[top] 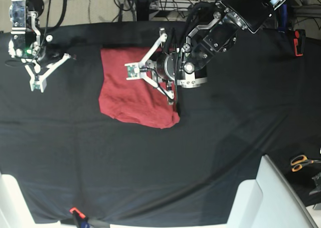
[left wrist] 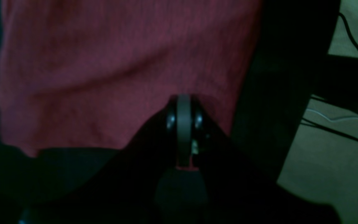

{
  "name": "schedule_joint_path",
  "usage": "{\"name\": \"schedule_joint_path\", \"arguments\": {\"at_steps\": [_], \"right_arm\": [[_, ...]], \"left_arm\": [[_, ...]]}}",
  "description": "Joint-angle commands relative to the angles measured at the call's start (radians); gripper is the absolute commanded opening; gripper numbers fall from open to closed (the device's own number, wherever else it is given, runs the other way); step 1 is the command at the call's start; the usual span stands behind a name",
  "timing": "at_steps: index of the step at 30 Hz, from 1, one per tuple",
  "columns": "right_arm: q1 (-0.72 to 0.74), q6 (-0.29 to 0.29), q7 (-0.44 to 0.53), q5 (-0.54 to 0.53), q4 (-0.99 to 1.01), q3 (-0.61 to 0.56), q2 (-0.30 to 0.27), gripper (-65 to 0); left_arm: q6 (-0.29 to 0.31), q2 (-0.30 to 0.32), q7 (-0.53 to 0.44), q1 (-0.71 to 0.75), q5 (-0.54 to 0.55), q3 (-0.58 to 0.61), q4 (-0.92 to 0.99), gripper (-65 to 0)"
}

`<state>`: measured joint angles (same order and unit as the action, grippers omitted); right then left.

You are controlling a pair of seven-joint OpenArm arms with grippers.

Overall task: Fold the T-shirt properly
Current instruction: 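Smooth the shirt's edge with the left gripper, then lift away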

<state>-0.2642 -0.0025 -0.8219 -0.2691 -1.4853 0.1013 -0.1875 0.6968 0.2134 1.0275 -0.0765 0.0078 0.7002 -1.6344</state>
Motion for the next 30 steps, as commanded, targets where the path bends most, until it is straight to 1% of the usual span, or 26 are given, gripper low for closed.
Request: {"name": "schedule_joint_path", "arguments": {"at_steps": [1, 4, 6, 10, 14, 19, 21, 25, 30], "right_arm": [[-0.005, 0.003, 0.003, -0.009, -0.013, 0.004, -0.002, -64.8], [-0.008, 0.003, 0.003, -0.009, -0.013, 0.004, 0.0, -64.8], [-0.01, 0.003, 0.003, -0.009, -0.013, 0.004, 0.0, -64.8], [-0.011, 0.003, 0.003, -0.009, -0.013, 0.004, 0.0, -64.8], [-0.013, 0.003, 0.003, -0.009, -0.013, 0.004, -0.002, -64.8], [-0.013, 0.003, 0.003, -0.009, -0.013, 0.004, -0.004, -64.8], [-0.013, 0.003, 0.003, -0.009, -0.013, 0.004, -0.004, -64.8], [-0.013, 0.003, 0.005, -0.009, -0.013, 0.004, -0.002, -64.8], [-0.011, 0.003, 0.005, -0.009, -0.013, 0.004, 0.0, -64.8]], "left_arm": [[0.001, -0.004, -0.022, -0.012, 0.011, -0.003, -0.022, -65.0], [0.001, -0.001, -0.029, -0.021, 0.01, -0.004, -0.027, -65.0], [0.001, -0.002, -0.034, -0.033, 0.01, -0.004, 0.003, -65.0], [0.001, -0.001, -0.075, -0.045, 0.01, -0.003, 0.049, -65.0], [0.001, 0.004, -0.074, -0.038, 0.01, 0.006, 0.058, -65.0], [0.001, 0.019, -0.072, 0.005, 0.01, 0.0, 0.052, -65.0], [0.001, 0.041, -0.072, 0.019, 0.008, -0.001, 0.05, -65.0], [0.001, 0.059, -0.075, 0.028, 0.01, -0.003, 0.05, -65.0], [0.001, 0.059, -0.072, 0.02, 0.01, -0.004, 0.046, -65.0]]}}
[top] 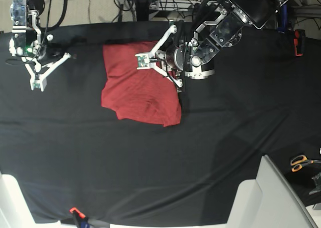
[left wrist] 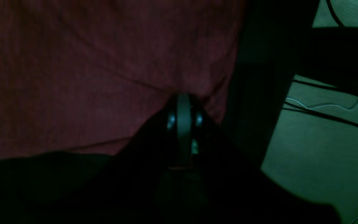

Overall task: Fold the T-shirt properly
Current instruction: 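Smooth the shirt's edge with the left gripper, then lift away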

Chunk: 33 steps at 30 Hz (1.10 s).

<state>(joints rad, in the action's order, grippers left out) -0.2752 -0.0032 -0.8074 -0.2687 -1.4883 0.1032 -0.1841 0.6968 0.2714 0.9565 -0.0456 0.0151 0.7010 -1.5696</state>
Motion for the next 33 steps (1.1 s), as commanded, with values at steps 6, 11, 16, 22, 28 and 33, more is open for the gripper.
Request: {"name": "schedule_joint_path", "arguments": {"at_steps": [6, 11, 16, 22, 28, 33], "right_arm": [[0.0, 0.004, -0.011, -0.01, -0.01, 0.0, -0.002, -64.8], [-0.002, 0.006, -0.011, -0.01, -0.018, -0.001, -0.002, -64.8], [-0.002, 0.006, -0.011, -0.01, -0.018, -0.001, -0.002, -64.8], [0.003, 0.006, -0.011, -0.01, -0.018, -0.001, -0.002, -64.8], [0.003, 0.006, -0.007, -0.01, -0.015, -0.001, -0.002, -64.8], [0.003, 0.006, -0.005, -0.01, -0.013, -0.001, -0.002, -64.8]], "left_arm": [[0.001, -0.007, 0.002, -0.013, 0.003, -0.028, -0.131, -65.0], [0.001, -0.004, 0.034, -0.01, 0.003, -0.073, -0.159, -65.0], [0.001, 0.035, 0.032, 0.031, 0.003, -0.068, -0.16, -65.0], [0.001, 0.035, 0.031, 0.045, 0.001, -0.07, -0.136, -65.0], [0.001, 0.035, 0.029, 0.043, 0.001, -0.068, -0.084, -65.0], [0.001, 0.048, 0.029, 0.063, 0.001, -0.071, -0.085, -65.0]]}}
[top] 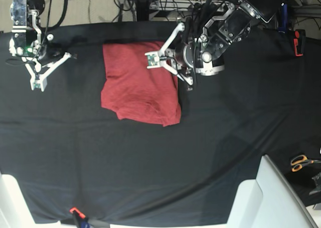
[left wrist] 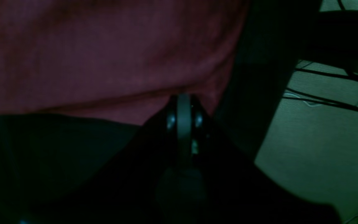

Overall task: Fold the T-shirt properly
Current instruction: 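Smooth the shirt's edge with the left gripper, then lift away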

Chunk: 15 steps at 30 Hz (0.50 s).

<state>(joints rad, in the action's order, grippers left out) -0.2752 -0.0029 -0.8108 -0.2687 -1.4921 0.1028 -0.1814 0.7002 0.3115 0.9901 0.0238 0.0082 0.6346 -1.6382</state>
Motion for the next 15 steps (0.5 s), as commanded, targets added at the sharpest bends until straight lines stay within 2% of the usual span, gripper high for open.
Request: {"name": "schedule_joint_path", "arguments": {"at_steps": [1, 11, 15], "right_arm": [[0.003, 0.005, -0.002, -0.01, -0.011, -0.001, -0.005, -64.8], [0.003, 0.005, -0.002, -0.01, -0.015, -0.001, -0.005, -64.8], [0.001, 0.005, 0.001, -0.01, -0.023, -0.001, -0.005, -64.8]], "left_arm": [[-0.002, 0.018, -0.004, -0.002, 0.008, 0.0, -0.017, -65.0], [-0.002, 0.068, -0.004, 0.024, 0.013, -0.009, -0.063, -65.0], [-0.002, 0.079, -0.006, 0.08, 0.009, -0.106, -0.17, -65.0]]}}
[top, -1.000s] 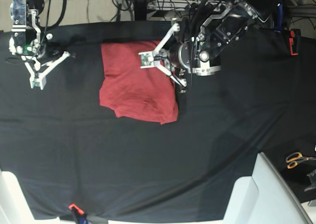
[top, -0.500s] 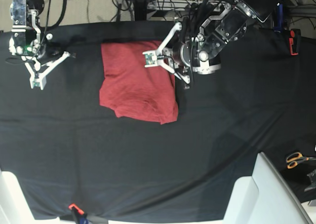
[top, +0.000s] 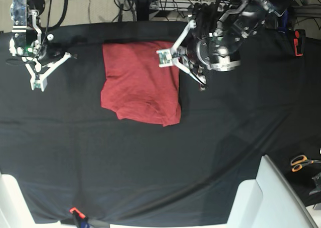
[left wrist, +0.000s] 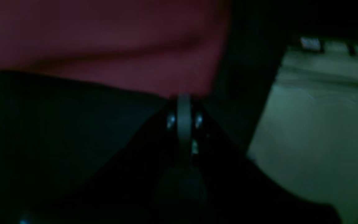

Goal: Fold the T-shirt properly

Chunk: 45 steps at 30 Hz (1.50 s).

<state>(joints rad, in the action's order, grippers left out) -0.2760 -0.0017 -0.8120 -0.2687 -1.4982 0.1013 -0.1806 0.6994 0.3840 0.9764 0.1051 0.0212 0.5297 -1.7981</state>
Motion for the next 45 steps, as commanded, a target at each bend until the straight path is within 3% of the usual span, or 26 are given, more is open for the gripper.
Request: {"name": "schedule_joint_path", "arguments": {"at_steps": [1, 3, 6, 10, 12, 17, 22, 29, 35, 45], "right_arm": [[-0.001, 0.006, 0.013, -0.01, -0.032, 0.001, -0.006, -64.8], [-0.029, 0.006, 0.053, -0.007, -0.072, -0.001, -0.009, -64.8], [-0.085, 0.007, 0.135, -0.004, -0.161, -0.001, -0.023, -64.8], [-0.164, 0.144, 0.254, -0.004, -0.227, 0.008, -0.073, -64.8], [-0.197, 0.2, 0.303, -0.004, -0.227, 0.011, -0.102, -64.8], [-0.297, 0.22, 0.409, -0.002, -0.233, 0.011, -0.158, -65.0], [-0.389, 0.219, 0.423, -0.002, -0.229, 0.039, -0.187, -65.0], [-0.524, 0.226, 0.423, -0.002, -0.224, 0.2, -0.155, -65.0], [-0.566, 0.226, 0.423, -0.002, -0.103, 0.196, -0.155, -65.0], [-0.507, 0.226, 0.477, -0.001, 0.291, -0.062, -0.236, -65.0]], "left_arm": [[-0.001, 0.005, 0.008, 0.017, -0.004, -0.041, -0.029, -65.0], [-0.001, 0.005, -0.012, 0.061, -0.004, -0.108, -0.042, -65.0], [-0.001, 0.016, -0.176, 0.172, -0.005, -0.219, -0.036, -65.0], [-0.001, 0.039, -0.498, 0.347, -0.05, -0.339, 0.001, -65.0], [-0.042, 0.039, -0.637, 0.411, -0.071, -0.389, 0.048, -65.0], [-0.07, 0.039, -0.836, 0.514, -0.071, -0.461, 0.179, -65.0], [-0.076, 0.034, -0.937, 0.586, -0.071, -0.464, 0.295, -65.0], [-0.076, 0.014, -1.037, 0.643, -0.071, -0.457, 0.439, -65.0], [-0.076, 0.003, -1.097, 0.677, -0.074, -0.454, 0.545, -65.0], [-0.077, -0.038, -1.189, 0.632, -0.074, -0.363, 0.832, -65.0]]}}
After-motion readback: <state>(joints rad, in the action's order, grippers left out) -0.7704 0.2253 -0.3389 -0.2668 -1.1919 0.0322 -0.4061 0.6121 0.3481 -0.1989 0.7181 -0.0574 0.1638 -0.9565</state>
